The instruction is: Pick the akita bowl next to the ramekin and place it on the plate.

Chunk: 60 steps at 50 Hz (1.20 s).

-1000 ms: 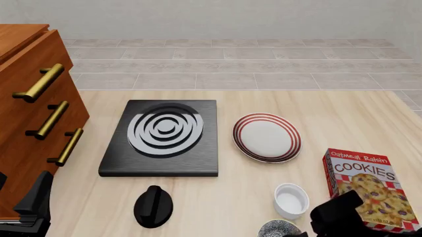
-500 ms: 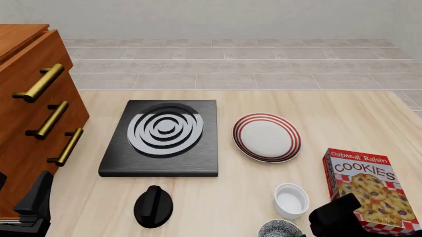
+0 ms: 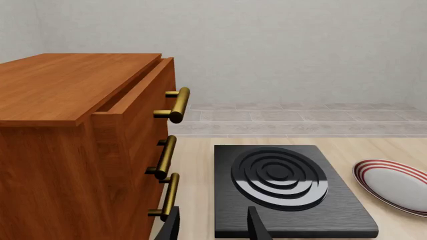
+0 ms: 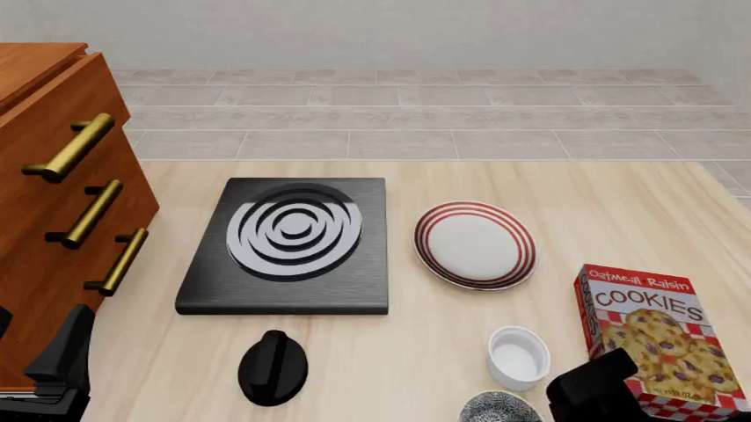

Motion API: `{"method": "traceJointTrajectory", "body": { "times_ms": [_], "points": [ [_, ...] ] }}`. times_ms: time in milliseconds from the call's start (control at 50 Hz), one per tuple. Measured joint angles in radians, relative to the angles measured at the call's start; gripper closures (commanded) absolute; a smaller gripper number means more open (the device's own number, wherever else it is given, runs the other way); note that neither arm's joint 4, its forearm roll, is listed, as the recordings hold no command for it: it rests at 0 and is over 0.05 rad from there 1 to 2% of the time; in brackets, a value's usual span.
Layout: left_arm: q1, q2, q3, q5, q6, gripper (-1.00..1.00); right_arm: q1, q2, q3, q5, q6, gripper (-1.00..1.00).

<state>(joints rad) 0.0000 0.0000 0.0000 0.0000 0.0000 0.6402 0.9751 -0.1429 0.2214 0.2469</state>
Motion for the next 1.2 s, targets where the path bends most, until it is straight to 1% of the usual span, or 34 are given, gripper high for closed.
{"method": "traceJointTrajectory", "body": {
  "times_ms": [340, 360, 600, 880, 1200],
  "points": [
    [0.000, 0.000, 0.000, 0.000, 0.000, -1.00, 0.001, 0.044, 0.019, -0.055, 0.002, -1.00],
    [0.000, 0.000, 0.000, 0.000, 0.000, -1.00, 0.002, 0.046, 0.020, -0.058, 0.003, 1.00],
    [0.000, 0.000, 0.000, 0.000, 0.000, -1.00, 0.006, 0.030, 0.011, -0.042, 0.003, 1.00],
    [0.000, 0.000, 0.000, 0.000, 0.000, -1.00, 0.018, -0.014, -0.009, 0.011, 0.004, 1.00],
    [0.000, 0.000, 0.000, 0.000, 0.000, -1.00, 0.041, -0.060, -0.047, 0.080, 0.032, 1.00]
  ]
}}
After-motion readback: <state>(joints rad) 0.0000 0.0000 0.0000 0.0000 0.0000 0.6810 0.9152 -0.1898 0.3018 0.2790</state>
